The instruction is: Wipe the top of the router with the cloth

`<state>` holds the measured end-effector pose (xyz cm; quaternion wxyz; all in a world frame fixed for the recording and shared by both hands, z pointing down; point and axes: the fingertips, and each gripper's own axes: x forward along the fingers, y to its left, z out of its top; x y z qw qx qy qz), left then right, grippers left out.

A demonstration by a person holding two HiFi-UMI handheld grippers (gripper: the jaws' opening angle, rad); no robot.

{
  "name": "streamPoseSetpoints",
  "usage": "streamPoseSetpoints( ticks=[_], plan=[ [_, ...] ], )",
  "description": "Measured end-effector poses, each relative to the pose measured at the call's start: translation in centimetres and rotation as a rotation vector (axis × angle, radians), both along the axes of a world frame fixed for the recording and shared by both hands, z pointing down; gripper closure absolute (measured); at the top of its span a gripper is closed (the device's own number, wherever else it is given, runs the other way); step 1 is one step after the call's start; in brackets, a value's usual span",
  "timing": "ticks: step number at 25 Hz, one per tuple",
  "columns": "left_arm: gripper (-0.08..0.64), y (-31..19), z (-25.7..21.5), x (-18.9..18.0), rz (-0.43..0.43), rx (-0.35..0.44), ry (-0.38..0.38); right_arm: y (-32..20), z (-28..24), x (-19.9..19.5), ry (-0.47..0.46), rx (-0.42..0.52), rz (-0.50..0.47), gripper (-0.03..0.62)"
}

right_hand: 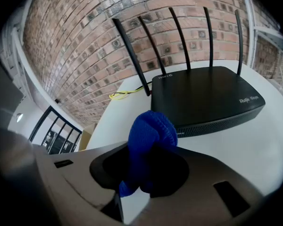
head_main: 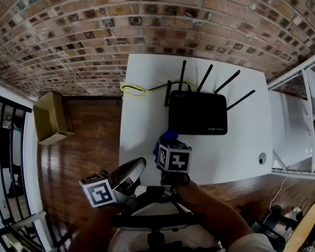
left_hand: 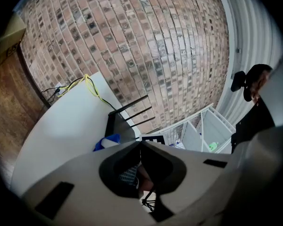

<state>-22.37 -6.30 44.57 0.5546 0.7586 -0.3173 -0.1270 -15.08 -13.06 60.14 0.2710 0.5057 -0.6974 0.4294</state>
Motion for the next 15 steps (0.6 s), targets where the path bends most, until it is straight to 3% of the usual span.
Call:
streamPoseSetpoints(
  ticks=[11, 15],
  plan=[
    [0.555, 0.0, -0.9, 0.7, 0.007, 0.023, 0.008, -0.8, -5.7, -1.0, -0.064, 0.165, -0.224, 0.482],
    [0.555, -0.3, -1.5, 2.4, 0.027, 0.042, 0.008, -1.1, -8.4, 1.4, -0.016, 0.266, -0.323, 0.482]
  ],
)
